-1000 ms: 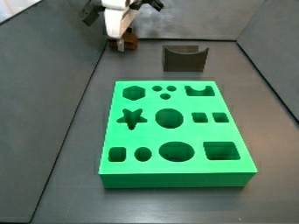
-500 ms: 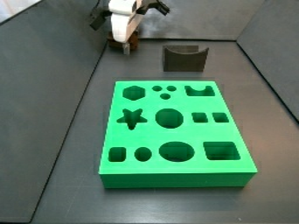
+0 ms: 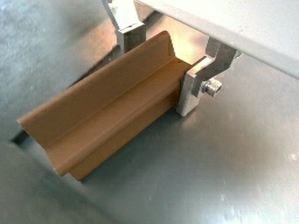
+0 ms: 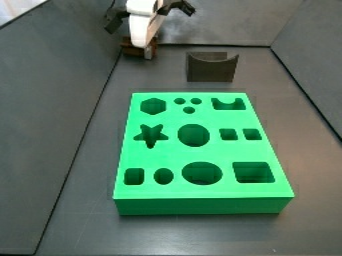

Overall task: Pick up the star object. Move up. Place the star object on the fixture. Regrasp the star object. Move to above the board. Insert the star object.
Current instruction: Pick up the star object.

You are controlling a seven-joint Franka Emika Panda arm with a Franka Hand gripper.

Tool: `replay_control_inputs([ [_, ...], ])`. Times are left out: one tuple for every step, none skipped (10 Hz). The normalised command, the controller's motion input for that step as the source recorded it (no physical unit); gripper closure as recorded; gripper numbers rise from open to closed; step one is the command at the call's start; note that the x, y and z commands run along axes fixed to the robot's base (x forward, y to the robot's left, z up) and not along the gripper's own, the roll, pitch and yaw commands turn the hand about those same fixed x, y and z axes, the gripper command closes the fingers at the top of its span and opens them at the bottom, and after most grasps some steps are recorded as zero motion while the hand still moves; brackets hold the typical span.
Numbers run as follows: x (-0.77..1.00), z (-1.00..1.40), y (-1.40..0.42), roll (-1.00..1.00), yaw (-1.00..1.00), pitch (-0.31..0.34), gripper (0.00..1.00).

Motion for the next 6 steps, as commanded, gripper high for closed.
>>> replay_control_inputs([
  [0.00, 0.00, 0.00, 0.00, 0.00, 0.000, 1.00],
  [0.00, 0.00, 0.00, 0.00, 0.00, 0.000, 1.00],
  [0.00, 0.00, 0.00, 0.00, 0.00, 0.000, 1.00],
  [0.00, 0.00, 0.00, 0.00, 0.00, 0.000, 1.00],
  [0.00, 0.00, 0.00, 0.00, 0.00, 0.000, 1.00],
  [0.00, 0.00, 0.00, 0.00, 0.00, 0.000, 1.00],
])
